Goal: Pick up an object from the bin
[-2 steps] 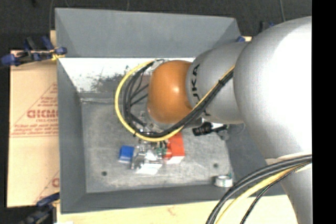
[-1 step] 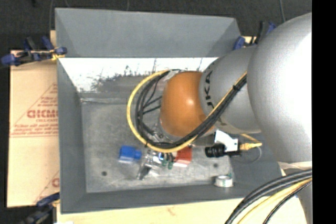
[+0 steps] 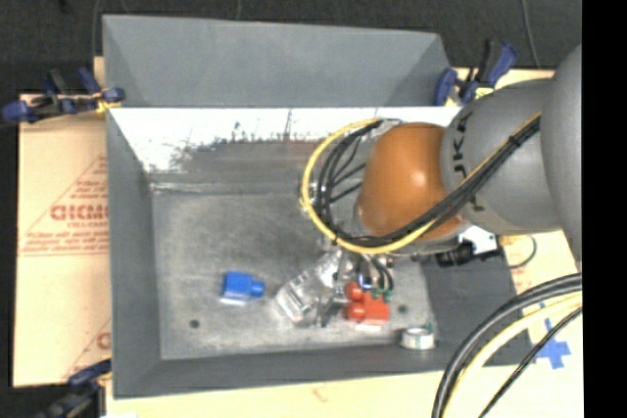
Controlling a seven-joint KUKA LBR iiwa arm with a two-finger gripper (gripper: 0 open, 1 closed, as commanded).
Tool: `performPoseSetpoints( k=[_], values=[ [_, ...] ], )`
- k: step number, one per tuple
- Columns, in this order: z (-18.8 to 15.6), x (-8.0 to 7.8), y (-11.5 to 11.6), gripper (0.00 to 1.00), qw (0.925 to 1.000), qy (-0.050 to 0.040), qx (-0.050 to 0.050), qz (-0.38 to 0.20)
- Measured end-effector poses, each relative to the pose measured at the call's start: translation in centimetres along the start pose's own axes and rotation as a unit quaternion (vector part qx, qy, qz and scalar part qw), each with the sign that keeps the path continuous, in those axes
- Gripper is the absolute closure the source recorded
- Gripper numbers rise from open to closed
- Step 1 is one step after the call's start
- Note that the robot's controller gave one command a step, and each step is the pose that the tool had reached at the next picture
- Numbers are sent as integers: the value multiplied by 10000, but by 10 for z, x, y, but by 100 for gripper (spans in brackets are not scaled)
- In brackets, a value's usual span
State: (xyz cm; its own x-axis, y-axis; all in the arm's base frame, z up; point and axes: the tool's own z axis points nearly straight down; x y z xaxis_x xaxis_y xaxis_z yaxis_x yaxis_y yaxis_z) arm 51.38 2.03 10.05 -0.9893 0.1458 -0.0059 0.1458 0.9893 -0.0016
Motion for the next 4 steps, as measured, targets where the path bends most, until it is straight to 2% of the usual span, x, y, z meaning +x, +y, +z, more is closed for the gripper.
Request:
performPoseSetpoints(
  k=[1, 2, 3, 4],
  values=[
    [11, 13, -20, 0, 9996, -162, -46, -224],
    [25, 9, -32, 0, 10000, -70, -51, -43],
    [23, 6, -33, 100, 9999, -126, -53, -27],
    [-3, 5, -33, 100, 10000, 14, -20, -20]
  ],
)
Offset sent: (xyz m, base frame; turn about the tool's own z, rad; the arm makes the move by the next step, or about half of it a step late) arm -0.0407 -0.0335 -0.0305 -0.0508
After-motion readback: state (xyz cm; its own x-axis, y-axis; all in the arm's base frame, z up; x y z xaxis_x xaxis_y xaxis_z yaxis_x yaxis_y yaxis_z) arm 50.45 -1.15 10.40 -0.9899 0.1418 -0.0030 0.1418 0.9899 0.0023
